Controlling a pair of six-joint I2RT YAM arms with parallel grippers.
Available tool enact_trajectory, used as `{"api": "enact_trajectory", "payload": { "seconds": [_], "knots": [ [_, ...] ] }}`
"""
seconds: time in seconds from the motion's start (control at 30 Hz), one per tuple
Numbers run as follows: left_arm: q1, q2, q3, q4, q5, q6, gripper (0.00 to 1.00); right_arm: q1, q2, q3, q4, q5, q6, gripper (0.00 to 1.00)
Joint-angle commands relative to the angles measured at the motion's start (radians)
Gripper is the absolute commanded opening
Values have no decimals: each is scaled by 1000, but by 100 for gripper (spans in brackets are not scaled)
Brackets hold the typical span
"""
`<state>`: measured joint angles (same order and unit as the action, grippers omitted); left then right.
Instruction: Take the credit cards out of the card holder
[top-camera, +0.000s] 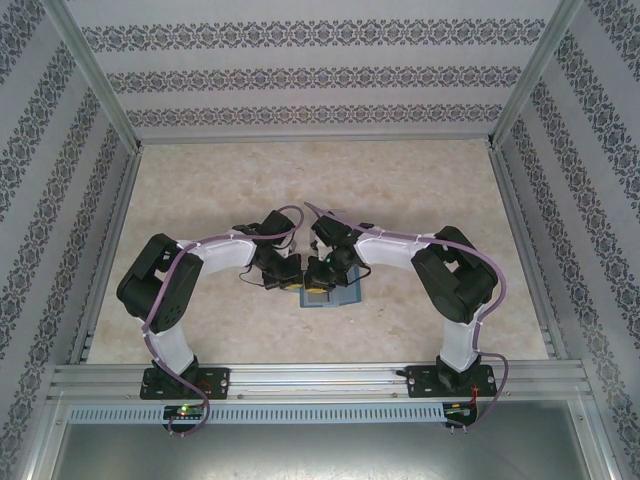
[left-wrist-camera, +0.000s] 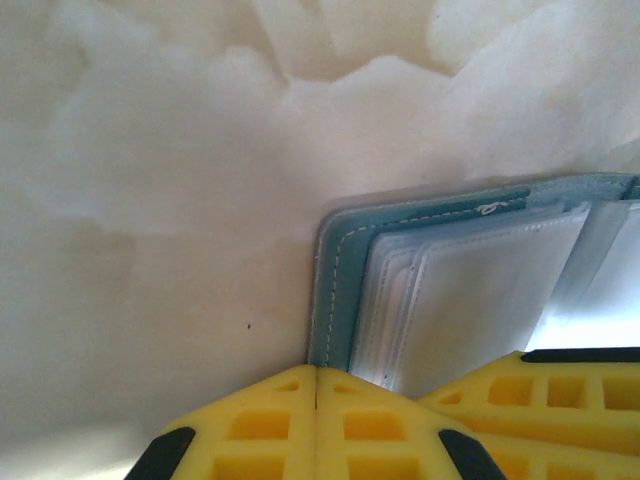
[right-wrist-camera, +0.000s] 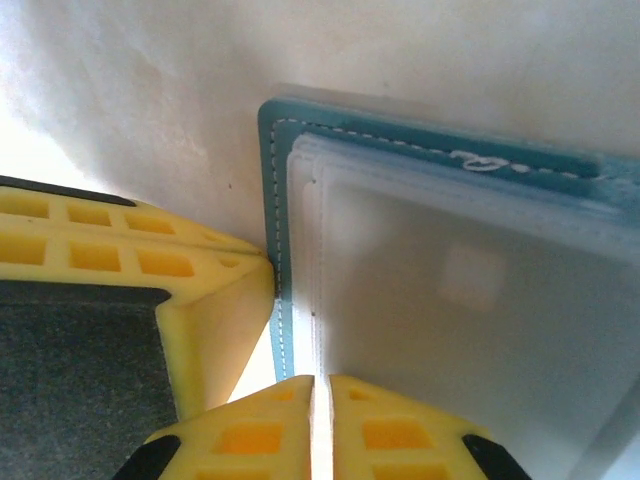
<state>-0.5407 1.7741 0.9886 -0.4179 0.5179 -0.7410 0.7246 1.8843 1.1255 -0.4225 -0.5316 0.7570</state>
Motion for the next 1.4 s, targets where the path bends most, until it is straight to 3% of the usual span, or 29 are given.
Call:
{"api": "enact_trajectory", "payload": {
  "seconds": [0.0,0.77,1.0,1.37],
  "knots": [
    [11,18,-20,5,12,6,2,12,16,10,-59,48,-10,15],
    [11,0,-13,2,25,0,2,41,10,77,-225,185,-57,27],
    [3,-46,-7,34,56,-31,1,41,-7,71,-234,203,-56,27],
    [-5,16,-16,135,155,-71,0,39,-14,64,-239,210,-57,26]
  ]
}}
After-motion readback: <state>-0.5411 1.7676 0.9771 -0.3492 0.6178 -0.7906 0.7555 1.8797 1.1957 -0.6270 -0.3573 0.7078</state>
